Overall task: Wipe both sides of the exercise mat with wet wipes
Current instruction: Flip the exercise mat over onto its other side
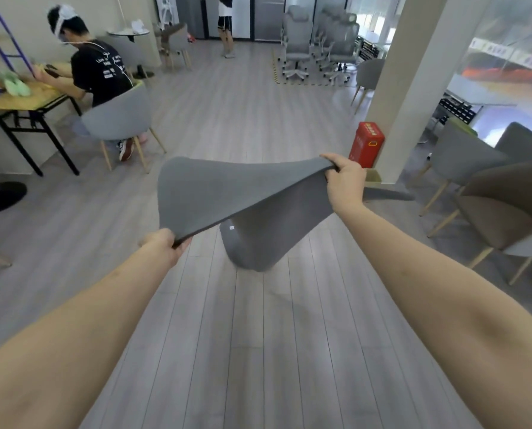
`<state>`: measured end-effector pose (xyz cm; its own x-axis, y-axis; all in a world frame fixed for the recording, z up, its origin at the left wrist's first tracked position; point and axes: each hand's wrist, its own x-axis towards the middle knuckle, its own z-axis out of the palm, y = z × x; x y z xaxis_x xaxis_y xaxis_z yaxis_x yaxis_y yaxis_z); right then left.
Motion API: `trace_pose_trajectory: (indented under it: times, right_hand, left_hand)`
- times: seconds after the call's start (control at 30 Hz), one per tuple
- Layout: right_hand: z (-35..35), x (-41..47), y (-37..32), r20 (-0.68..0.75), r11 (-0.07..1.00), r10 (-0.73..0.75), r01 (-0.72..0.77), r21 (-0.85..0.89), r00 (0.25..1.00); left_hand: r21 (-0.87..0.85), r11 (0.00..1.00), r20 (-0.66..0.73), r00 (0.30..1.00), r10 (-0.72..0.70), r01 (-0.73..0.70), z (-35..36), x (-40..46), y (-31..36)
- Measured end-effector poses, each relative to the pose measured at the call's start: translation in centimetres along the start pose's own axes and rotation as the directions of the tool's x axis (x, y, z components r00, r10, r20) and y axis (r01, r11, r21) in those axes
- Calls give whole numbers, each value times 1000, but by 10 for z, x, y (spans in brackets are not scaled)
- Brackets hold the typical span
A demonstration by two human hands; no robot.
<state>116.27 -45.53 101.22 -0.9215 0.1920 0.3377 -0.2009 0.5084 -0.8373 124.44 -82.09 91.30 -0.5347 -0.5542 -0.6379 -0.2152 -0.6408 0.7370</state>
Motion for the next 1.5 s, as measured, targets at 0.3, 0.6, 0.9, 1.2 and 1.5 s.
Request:
trace_pose_trajectory:
  times: [0.3, 0.6, 0.9, 1.2, 1.5]
  right_hand:
    - [5, -72, 70, 132, 977, 161, -138, -165, 978]
    - [-14, -116, 114, 163, 950, 220, -173, -259, 962]
    - [-33, -146, 152, 167, 934, 287, -236, -270, 943]
    - [-11, -207, 186, 464, 881, 283, -36, -472, 840]
    - [-1, -239, 243, 556, 780, 360, 86, -620, 749]
  left_hand:
    - [743, 652, 195, 981, 4, -151, -53, -13, -66]
    - [862, -330, 446, 885, 135, -385, -65, -28, -96]
    - [584, -386, 791, 608, 74, -714, -23, -31, -93]
    - [831, -282, 551, 779, 300, -479, -75, -15, -103]
    - [972, 91, 185, 941, 284, -219, -154, -10, -140]
